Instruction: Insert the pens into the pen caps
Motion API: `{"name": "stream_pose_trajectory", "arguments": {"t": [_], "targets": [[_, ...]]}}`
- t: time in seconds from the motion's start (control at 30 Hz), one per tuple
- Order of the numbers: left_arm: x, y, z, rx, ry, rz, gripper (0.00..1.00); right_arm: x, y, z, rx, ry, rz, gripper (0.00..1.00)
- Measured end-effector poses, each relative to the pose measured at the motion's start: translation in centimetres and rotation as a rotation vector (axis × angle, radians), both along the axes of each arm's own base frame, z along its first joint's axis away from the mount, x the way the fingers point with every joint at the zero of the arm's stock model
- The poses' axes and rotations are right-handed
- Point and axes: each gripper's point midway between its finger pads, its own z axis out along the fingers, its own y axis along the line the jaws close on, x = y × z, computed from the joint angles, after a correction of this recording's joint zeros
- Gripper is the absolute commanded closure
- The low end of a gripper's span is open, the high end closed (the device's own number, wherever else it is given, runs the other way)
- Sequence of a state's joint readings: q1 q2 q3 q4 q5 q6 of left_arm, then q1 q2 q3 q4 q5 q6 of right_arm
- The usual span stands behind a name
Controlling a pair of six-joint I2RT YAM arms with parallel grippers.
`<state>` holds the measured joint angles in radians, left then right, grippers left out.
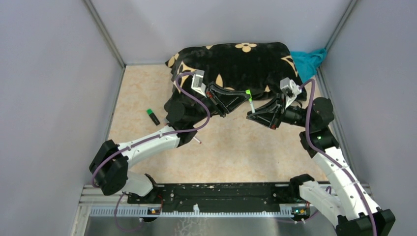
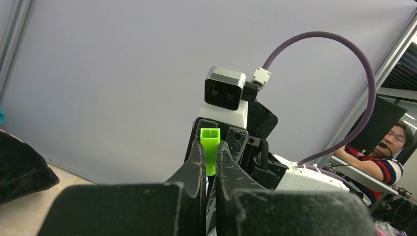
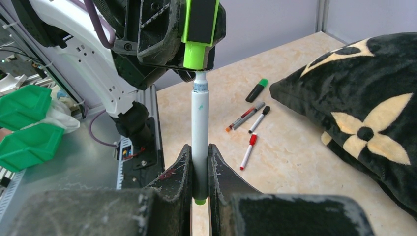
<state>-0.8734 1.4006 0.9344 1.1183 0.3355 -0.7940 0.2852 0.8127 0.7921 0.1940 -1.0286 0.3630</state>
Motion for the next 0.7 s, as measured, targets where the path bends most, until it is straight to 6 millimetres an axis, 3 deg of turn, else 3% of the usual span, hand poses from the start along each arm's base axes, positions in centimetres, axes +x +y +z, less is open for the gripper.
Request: {"name": "stream_pose_trajectory", "arguments": {"t": [0.53, 0.7], "targets": [[0.2, 0.3, -0.3, 0.026, 0.029, 0.022, 1.0, 0.1, -0.1, -0.8, -0.028, -0.01, -0.003, 1.0], [1.9, 1.2, -0.9, 0.042, 0.181, 0.011, 1.0, -0.5, -0.2, -0.7, -0.033, -0.031, 0.005, 1.0]]}}
